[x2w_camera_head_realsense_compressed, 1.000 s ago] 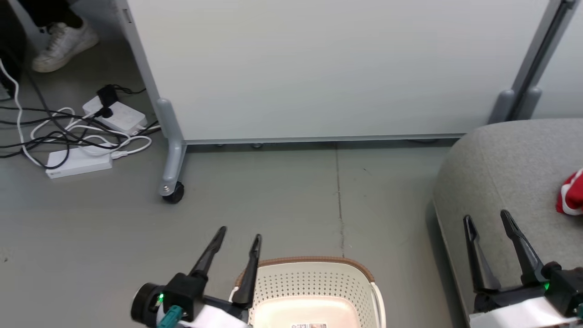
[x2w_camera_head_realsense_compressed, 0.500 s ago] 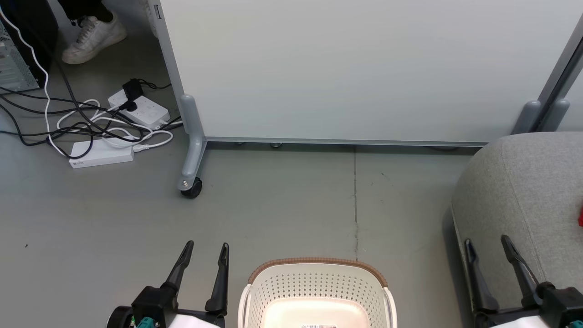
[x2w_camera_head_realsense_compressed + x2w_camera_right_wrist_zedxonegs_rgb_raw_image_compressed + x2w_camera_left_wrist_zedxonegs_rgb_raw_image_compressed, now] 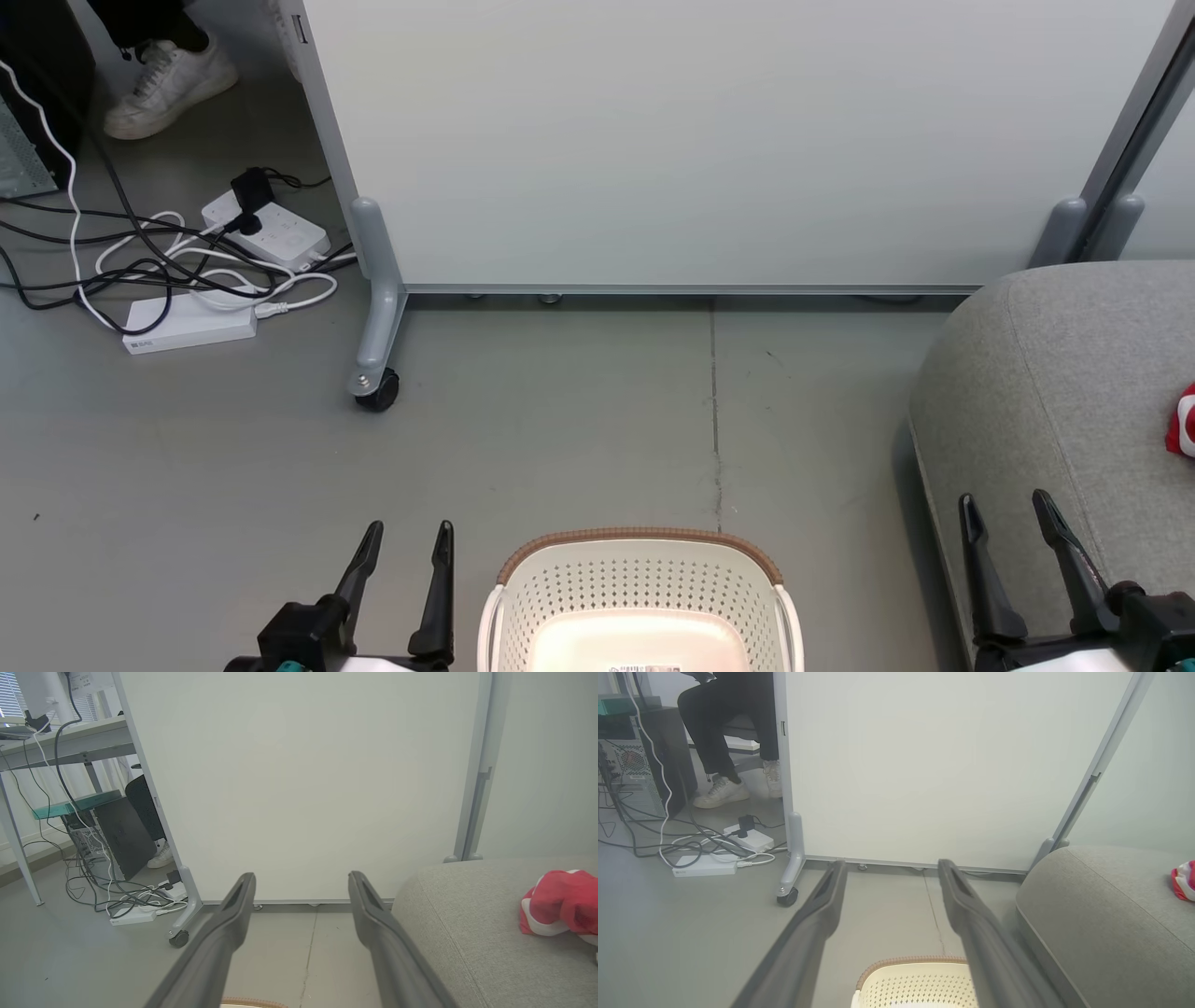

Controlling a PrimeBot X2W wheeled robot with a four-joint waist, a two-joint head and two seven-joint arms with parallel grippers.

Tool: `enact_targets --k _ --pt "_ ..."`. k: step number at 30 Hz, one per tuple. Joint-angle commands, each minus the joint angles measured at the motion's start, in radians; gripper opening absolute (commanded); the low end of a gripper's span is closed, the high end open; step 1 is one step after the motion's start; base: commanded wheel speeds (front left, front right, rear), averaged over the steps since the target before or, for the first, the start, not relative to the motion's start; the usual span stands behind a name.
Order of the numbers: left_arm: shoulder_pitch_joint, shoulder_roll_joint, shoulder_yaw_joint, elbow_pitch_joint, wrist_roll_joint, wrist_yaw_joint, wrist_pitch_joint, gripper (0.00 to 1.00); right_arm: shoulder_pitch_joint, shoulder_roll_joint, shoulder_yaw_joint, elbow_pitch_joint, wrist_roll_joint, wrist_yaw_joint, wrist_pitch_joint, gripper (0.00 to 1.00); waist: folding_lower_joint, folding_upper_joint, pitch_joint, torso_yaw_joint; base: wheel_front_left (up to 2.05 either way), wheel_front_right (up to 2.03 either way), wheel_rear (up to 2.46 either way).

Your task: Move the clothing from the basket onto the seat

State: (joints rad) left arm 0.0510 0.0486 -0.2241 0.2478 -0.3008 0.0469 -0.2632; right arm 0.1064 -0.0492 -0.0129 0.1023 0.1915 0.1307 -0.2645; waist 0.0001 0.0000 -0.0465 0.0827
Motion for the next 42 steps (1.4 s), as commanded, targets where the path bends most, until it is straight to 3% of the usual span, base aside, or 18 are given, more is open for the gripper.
enact_targets --k 1,13,28,42 --pt "-0.011 0.004 0.007 0.005 -0.007 0.004 -0.001 1.0 -0.013 -0.003 -0.001 -0.002 0.01 0.0 0.0 1.0 -0.0001 0.0 0.001 -0.002 0.0 0.0 0.0" --pt "-0.009 0.004 0.009 -0.015 0.012 -0.011 -0.001 1.0 -0.014 -0.003 0.006 -0.011 0.015 0.0 0.0 1.0 -0.0001 0.0 0.007 -0.007 0.0 0.0 0.0" --pt "-0.005 0.004 0.001 -0.037 0.051 0.001 -0.001 1.0 -0.014 -0.003 0.002 -0.013 0.01 0.0 0.0 1.0 -0.0001 0.0 0.011 -0.009 0.0 0.0 0.0" --pt "-0.001 0.004 0.006 -0.028 0.025 -0.015 -0.001 1.0 -0.013 -0.003 0.002 -0.017 0.019 0.0 0.0 1.0 -0.0001 0.0 0.013 -0.012 0.0 0.0 0.0"
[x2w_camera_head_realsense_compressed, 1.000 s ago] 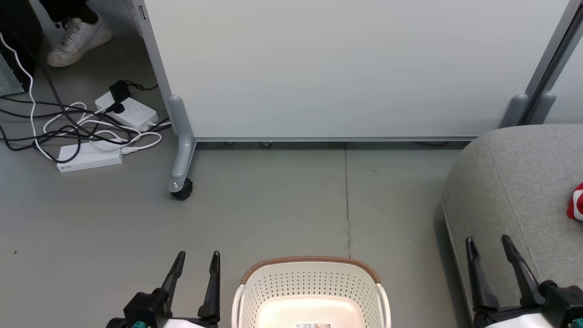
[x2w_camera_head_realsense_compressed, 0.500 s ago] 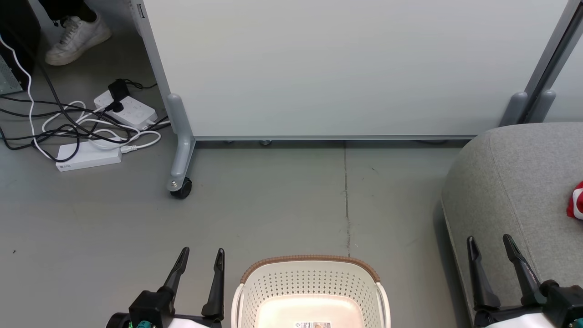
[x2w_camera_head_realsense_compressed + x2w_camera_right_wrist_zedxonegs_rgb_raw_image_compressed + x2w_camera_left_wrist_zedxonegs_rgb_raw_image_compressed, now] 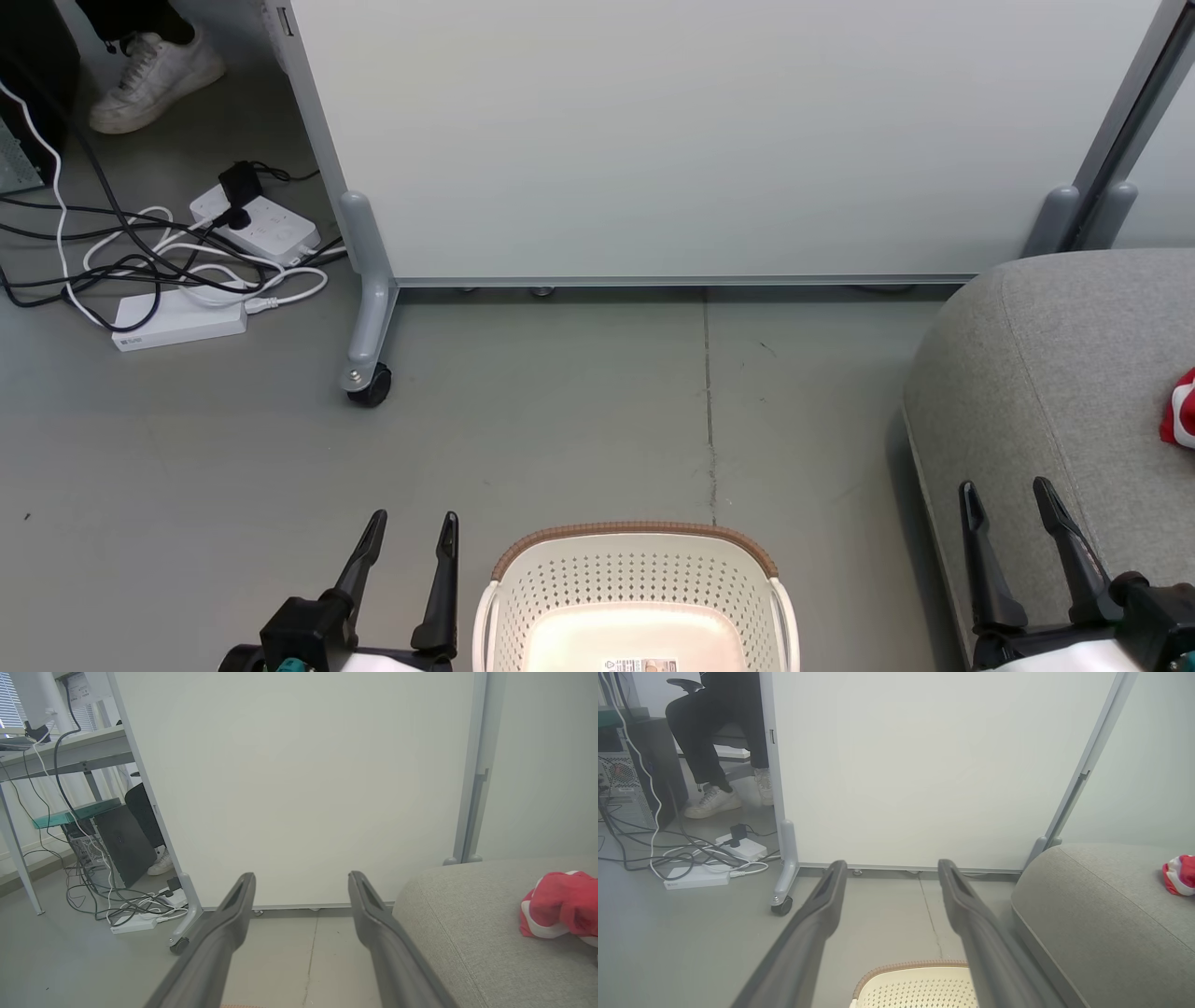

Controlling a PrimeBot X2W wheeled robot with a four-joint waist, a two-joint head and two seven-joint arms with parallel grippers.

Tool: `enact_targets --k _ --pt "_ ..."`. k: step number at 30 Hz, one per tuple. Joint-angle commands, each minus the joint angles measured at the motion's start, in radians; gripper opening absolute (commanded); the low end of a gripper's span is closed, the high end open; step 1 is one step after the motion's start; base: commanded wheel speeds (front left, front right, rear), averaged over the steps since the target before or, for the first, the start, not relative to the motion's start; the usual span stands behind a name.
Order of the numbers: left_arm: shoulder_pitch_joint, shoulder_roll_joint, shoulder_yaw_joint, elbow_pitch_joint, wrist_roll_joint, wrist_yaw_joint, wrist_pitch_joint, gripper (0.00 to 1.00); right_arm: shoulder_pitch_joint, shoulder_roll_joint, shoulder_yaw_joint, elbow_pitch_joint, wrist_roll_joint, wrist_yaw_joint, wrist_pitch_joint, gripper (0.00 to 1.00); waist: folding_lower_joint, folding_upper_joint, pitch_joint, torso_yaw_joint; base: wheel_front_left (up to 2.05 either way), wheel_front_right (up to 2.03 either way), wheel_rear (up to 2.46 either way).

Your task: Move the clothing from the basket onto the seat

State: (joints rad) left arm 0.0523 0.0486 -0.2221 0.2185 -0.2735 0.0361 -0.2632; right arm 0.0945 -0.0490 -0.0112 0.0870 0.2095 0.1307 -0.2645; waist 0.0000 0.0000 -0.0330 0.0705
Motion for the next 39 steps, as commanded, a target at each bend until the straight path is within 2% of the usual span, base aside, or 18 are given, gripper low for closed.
enact_targets --k 1,16,17,21,39 --pt "-0.002 0.004 0.005 0.002 -0.004 -0.005 -0.001 1.0 -0.001 -0.003 0.001 -0.002 0.002 0.0 0.0 1.0 0.0 0.0 0.0 0.0 0.0 0.0 0.0" --pt "-0.007 0.004 0.011 0.009 -0.032 -0.01 -0.001 1.0 -0.008 -0.003 -0.004 0.003 -0.002 0.0 0.0 1.0 0.0 0.0 -0.002 0.003 0.0 0.0 0.0" --pt "0.001 0.0 0.008 0.012 -0.035 -0.009 0.0 0.0 -0.001 0.001 -0.002 0.005 0.001 0.0 0.0 0.0 0.0 0.0 -0.002 0.003 0.0 0.0 0.0" --pt "0.022 -0.002 0.005 0.047 -0.039 -0.009 0.001 0.0 0.019 0.013 -0.001 0.041 0.005 0.0 0.001 0.0 0.0 0.0 -0.002 0.002 0.0 0.0 0.0" --pt "-0.033 0.012 0.063 0.047 -0.359 -0.043 0.099 0.0 0.009 -0.001 -0.011 0.021 0.347 0.0 0.051 0.0 0.0 0.0 0.003 -0.008 0.0 0.0 0.0"
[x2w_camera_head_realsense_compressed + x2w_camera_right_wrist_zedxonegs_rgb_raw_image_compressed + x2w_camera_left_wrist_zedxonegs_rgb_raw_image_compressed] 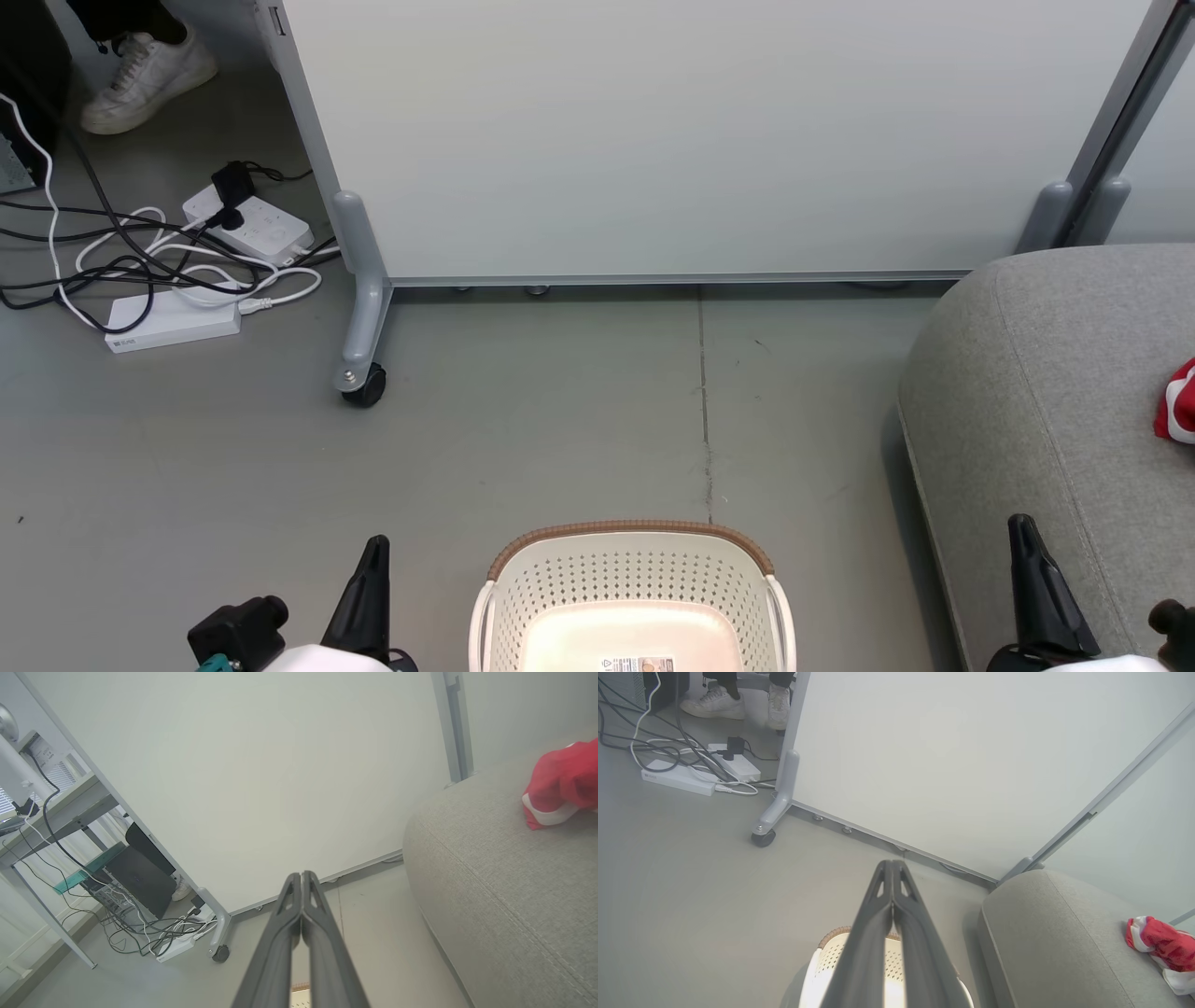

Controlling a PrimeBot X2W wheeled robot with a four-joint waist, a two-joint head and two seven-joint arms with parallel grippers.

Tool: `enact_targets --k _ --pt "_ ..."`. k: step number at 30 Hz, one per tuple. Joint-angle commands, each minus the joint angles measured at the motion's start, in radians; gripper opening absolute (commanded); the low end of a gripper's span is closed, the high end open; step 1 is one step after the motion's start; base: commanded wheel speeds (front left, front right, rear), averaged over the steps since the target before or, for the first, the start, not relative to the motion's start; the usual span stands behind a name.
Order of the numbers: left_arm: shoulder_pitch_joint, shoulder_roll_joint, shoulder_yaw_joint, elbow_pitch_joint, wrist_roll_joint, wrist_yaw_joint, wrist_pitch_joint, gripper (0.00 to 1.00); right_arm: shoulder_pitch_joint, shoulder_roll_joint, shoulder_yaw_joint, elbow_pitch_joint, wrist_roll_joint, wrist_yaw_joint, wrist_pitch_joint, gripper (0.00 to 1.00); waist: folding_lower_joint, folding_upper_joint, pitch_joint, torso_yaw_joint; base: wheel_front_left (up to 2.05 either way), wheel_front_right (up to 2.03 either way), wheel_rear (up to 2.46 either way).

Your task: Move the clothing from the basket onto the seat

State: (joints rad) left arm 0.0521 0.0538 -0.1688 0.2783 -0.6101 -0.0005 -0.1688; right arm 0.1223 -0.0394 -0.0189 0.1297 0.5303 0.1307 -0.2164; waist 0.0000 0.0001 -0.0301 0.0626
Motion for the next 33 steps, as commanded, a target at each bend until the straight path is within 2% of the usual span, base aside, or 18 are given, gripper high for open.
enact_targets --k 1,13,33 --pt "-0.035 0.008 0.013 -0.012 -0.038 -0.009 0.01 0.0 -0.019 -0.012 -0.004 -0.022 0.043 0.0 0.006 0.0 0.0 -0.0001 0.0 -0.001 0.0 0.0 0.0" --pt "-0.068 0.015 0.046 -0.007 -0.213 -0.031 0.066 0.0 -0.025 -0.021 -0.009 -0.032 0.233 0.0 0.033 0.0 0.0 -0.0001 0.004 -0.008 0.0 0.0 0.0" --pt "-0.109 0.022 0.093 -0.001 -0.446 -0.06 0.142 0.0 -0.033 -0.033 -0.014 -0.046 0.488 0.0 0.069 0.0 0.0 -0.0001 0.009 -0.019 0.0 0.0 0.0"
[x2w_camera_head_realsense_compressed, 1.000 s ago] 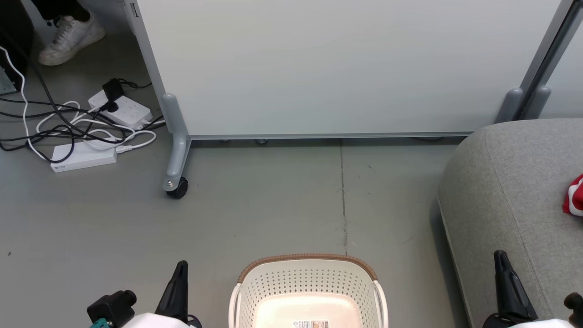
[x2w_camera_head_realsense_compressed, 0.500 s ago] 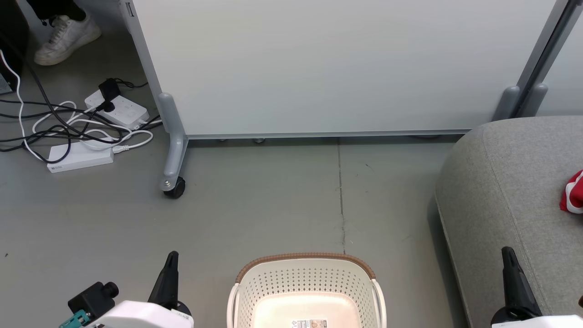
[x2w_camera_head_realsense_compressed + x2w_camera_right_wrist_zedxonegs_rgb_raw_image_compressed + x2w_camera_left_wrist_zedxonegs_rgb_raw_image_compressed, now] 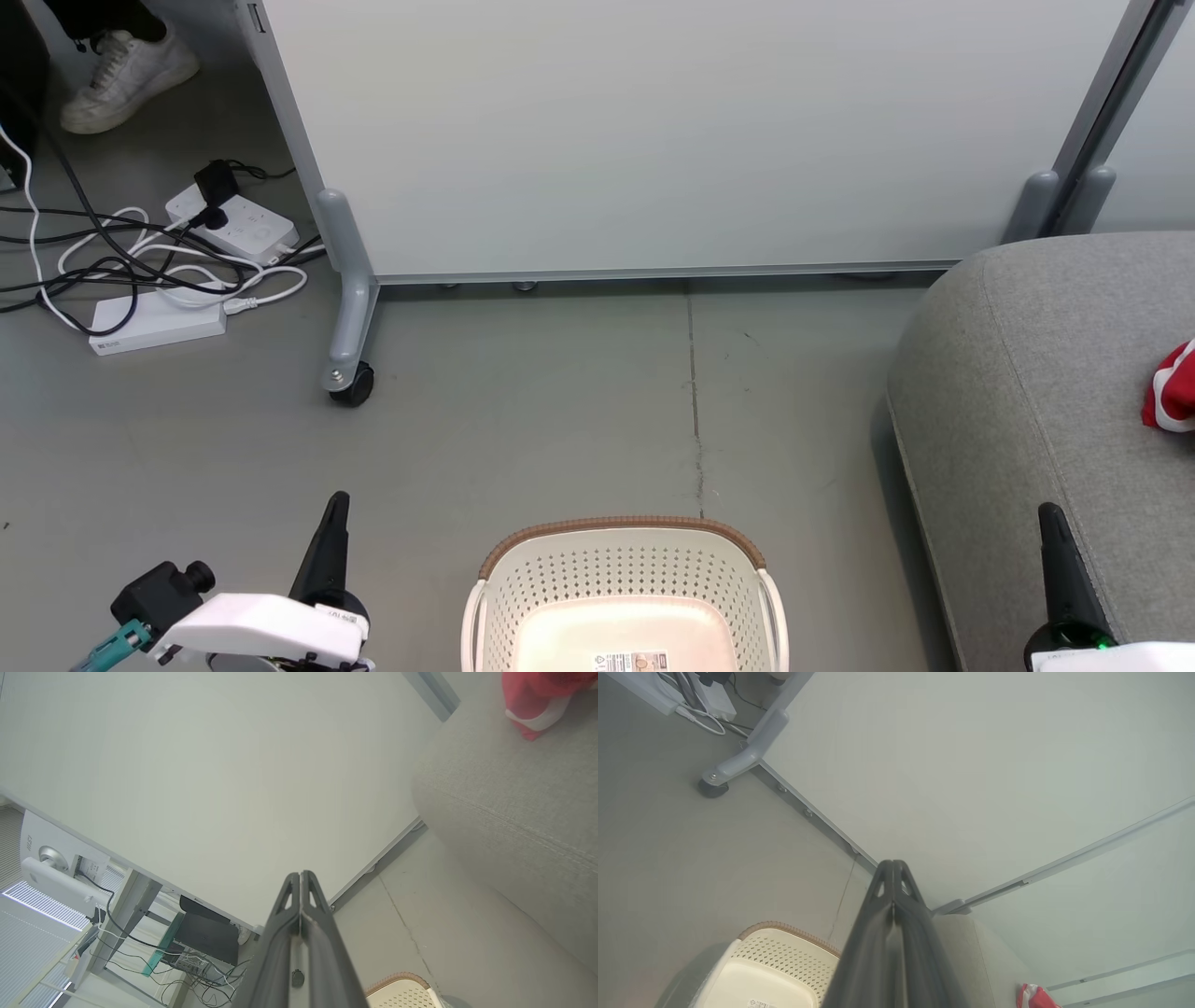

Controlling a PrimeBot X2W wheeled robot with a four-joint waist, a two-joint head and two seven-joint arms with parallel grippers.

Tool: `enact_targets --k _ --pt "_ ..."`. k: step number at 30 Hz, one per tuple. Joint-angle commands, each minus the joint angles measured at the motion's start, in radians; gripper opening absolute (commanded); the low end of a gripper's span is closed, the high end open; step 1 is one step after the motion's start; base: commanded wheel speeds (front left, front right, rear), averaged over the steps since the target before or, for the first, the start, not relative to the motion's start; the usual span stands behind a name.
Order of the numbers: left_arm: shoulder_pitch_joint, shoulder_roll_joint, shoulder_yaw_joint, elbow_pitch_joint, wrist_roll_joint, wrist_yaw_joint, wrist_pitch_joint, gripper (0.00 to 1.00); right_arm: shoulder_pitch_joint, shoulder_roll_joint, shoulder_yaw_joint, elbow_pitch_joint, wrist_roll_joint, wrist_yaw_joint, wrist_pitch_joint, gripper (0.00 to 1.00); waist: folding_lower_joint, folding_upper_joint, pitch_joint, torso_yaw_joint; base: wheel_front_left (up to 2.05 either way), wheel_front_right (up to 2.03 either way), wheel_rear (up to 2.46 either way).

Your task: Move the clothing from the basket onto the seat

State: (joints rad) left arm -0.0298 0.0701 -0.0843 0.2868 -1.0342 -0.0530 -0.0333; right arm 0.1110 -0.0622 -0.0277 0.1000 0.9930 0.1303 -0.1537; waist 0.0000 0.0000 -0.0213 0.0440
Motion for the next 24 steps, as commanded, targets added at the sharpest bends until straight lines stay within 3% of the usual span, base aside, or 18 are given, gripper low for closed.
enact_targets --k 1,24 --pt "-0.03 0.006 0.011 -0.009 -0.032 -0.009 0.01 0.0 -0.022 -0.011 -0.006 -0.017 0.037 0.001 0.008 0.0 0.0 0.0 0.0 -0.001 0.0 0.0 0.0" --pt "-0.072 0.011 0.06 -0.003 -0.26 -0.038 0.087 0.0 -0.028 -0.026 -0.009 -0.029 0.288 0.001 0.042 0.0 0.0 0.0 0.007 -0.014 0.0 0.0 0.0"
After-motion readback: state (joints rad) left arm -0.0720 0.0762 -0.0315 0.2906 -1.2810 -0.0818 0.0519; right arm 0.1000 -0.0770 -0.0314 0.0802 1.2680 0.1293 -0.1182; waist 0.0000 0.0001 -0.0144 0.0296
